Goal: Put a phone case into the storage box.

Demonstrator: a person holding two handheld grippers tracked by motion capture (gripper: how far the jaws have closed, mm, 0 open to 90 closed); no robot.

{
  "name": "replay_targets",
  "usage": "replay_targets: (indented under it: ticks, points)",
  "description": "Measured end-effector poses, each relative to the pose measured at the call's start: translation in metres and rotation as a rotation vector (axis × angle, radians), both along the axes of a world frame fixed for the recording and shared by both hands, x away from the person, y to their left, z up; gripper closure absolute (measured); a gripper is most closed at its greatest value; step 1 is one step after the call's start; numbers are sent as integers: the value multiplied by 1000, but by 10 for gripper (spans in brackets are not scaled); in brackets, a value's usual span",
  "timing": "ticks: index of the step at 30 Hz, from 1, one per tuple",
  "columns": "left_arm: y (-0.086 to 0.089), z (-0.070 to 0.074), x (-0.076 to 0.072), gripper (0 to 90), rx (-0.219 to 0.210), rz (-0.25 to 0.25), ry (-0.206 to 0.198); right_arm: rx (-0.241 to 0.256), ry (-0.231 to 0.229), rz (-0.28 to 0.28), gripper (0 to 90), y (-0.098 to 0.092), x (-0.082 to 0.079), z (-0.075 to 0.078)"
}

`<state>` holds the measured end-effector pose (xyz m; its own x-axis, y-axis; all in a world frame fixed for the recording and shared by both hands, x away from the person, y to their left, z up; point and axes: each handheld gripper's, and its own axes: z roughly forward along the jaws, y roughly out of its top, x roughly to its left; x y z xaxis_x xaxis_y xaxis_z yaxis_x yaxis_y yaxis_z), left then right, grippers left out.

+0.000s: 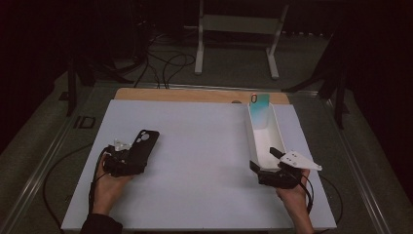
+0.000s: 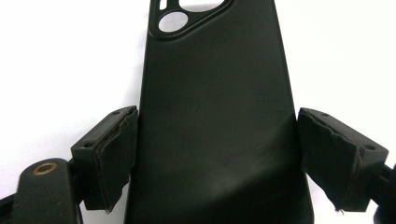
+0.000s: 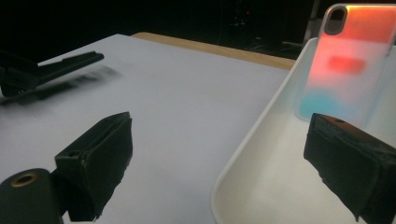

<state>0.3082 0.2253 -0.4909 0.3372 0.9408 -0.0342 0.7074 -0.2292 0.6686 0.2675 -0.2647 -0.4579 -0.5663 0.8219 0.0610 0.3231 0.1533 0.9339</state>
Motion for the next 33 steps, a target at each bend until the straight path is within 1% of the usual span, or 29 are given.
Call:
replay_targets:
  ticks: [2, 4, 6, 9, 12, 14, 16, 18, 24, 27, 33]
  points:
    - [-2, 4, -3, 162, -10, -18, -23, 2, 1, 5, 77, 1, 1, 2]
    - [-4, 7, -5, 161, -6, -29, -38, -5, 9, 10, 77, 1, 2, 3]
    - [-7, 11, -8, 161, -9, -46, -63, -6, 20, 21, 77, 2, 3, 4]
    - [-12, 16, -11, 161, -6, -67, -88, -5, 40, 29, 77, 2, 6, 6]
    - [-17, 21, -14, 161, -4, -86, -113, 8, 65, 41, 77, 3, 8, 10]
    - [-21, 24, -16, 160, -8, -102, -131, 4, 69, 49, 77, 4, 10, 12]
    - [-25, 28, -17, 160, -2, -111, -140, -10, 67, 56, 76, 7, 11, 15]
    - [-29, 31, -18, 160, 1, -121, -150, -12, 66, 66, 76, 9, 13, 18]
    - [-41, 41, -21, 160, -1, -159, -184, 6, 76, 88, 76, 15, 19, 26]
    - [-47, 45, -22, 159, 1, -179, -199, 5, 86, 101, 77, 20, 21, 31]
    - [-58, 53, -25, 159, -9, -218, -237, 9, 101, 129, 77, 30, 27, 38]
